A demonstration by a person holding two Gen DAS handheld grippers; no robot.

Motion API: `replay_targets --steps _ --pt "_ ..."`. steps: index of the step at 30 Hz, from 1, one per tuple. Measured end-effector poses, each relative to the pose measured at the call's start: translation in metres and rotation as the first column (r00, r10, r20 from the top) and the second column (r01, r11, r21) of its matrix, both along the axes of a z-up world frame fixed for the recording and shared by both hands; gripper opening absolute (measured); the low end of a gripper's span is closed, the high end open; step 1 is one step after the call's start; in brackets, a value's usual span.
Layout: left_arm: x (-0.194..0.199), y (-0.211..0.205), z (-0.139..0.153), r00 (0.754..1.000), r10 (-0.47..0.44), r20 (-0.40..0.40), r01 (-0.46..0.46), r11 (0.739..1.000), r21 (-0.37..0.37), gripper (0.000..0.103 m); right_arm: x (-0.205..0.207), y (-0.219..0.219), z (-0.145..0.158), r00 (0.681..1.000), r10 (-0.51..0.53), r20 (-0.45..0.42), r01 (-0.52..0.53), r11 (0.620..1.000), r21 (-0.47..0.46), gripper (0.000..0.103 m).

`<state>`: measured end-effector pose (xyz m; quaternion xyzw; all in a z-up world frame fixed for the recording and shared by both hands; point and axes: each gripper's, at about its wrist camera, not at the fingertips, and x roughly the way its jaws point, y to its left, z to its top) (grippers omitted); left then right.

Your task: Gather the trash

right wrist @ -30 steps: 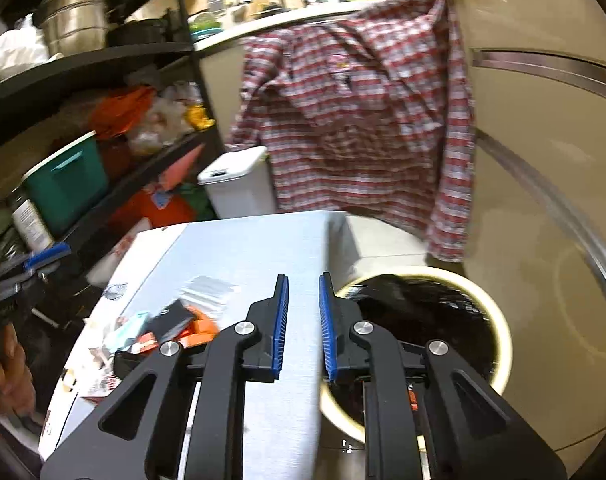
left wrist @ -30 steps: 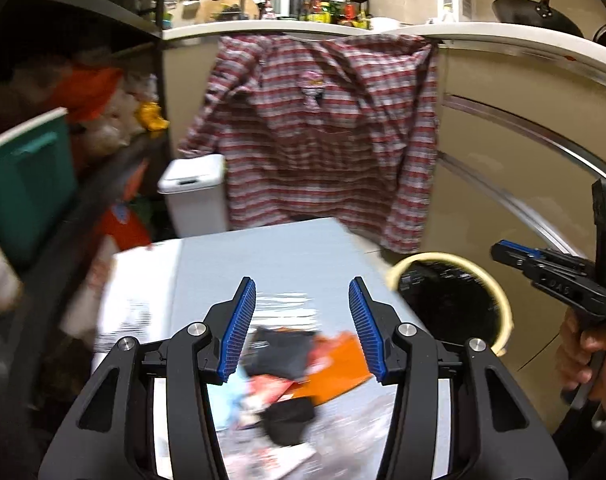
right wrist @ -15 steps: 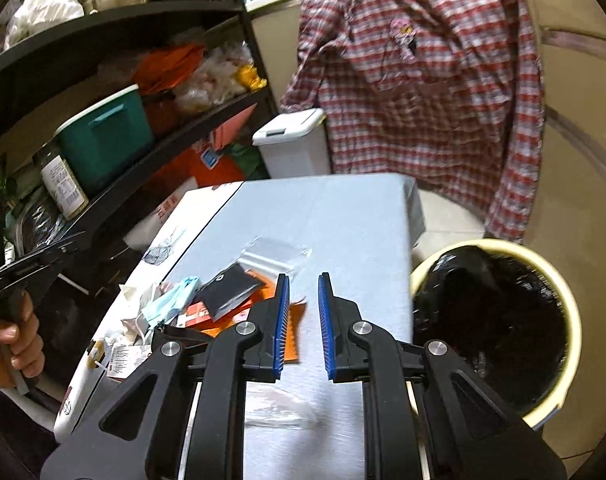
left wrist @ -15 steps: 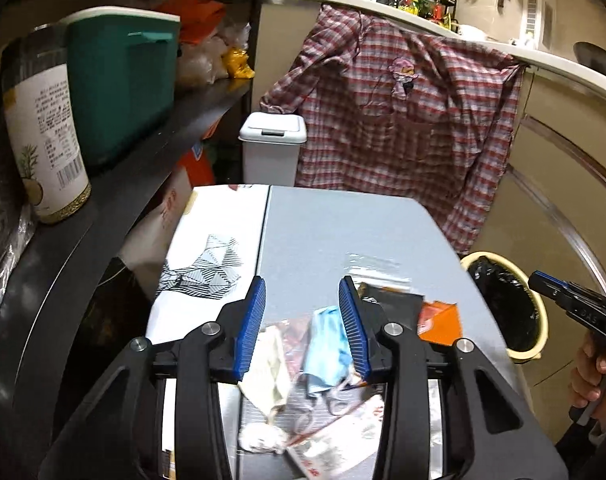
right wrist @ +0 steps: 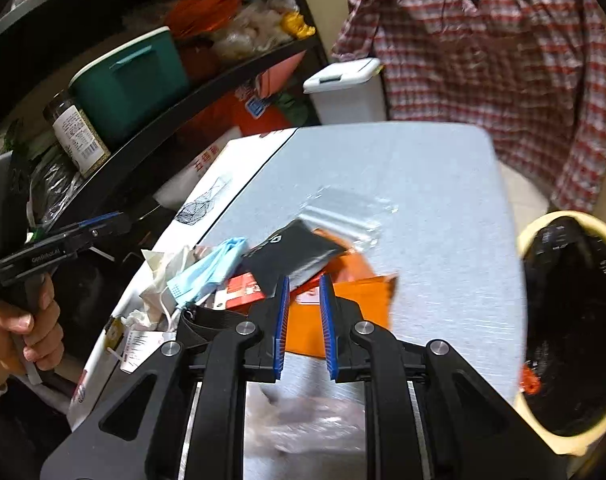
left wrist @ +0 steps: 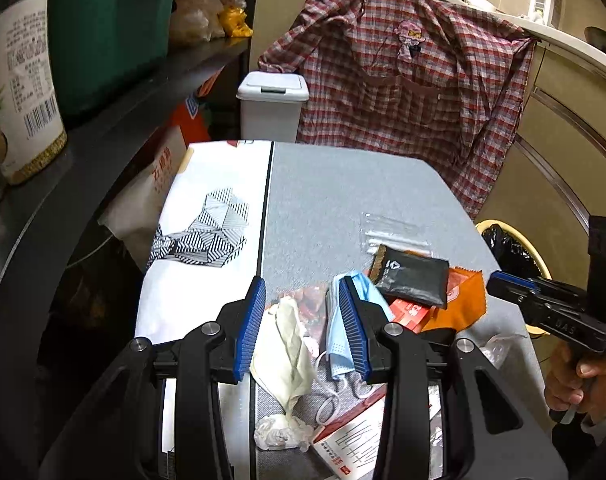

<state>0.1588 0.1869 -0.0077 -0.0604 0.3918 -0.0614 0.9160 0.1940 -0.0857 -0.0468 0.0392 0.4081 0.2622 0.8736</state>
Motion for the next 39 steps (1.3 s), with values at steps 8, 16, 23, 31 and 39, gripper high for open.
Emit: replay_targets --steps 8,16,23,31,39 --pt "0.006 0.001 -0.023 0.995 -0.038 -0.088 0.038 0.999 -0.006 0.044 0.036 0.002 -0.029 0.990 -0.050 -0.135 0.057 0.997 0.046 0.025" --pt "0.017 0.009 -0.042 0.987 -0.019 -0.161 0.016 1.000 -0.019 0.061 0.057 0.007 -0.038 0.980 -0.032 -0.194 0.050 0.995 0.086 0.029" --pt "0.021 0.011 -0.059 0.975 -0.010 -0.224 0.009 1.000 -0.009 0.061 0.062 0.014 -0.044 0.979 -0.030 -0.200 0.045 0.997 0.067 0.030" --pt "0.025 0.009 -0.062 0.971 -0.030 -0.239 0.029 1.000 -0.007 0.028 0.060 0.015 -0.037 0.987 -0.037 -0.158 0.045 0.998 0.045 0.008" --pt "0.025 0.007 -0.053 0.975 -0.039 -0.217 0.038 0.999 -0.010 0.009 0.051 0.012 -0.019 0.995 -0.023 -0.094 0.028 0.998 0.056 0.000"
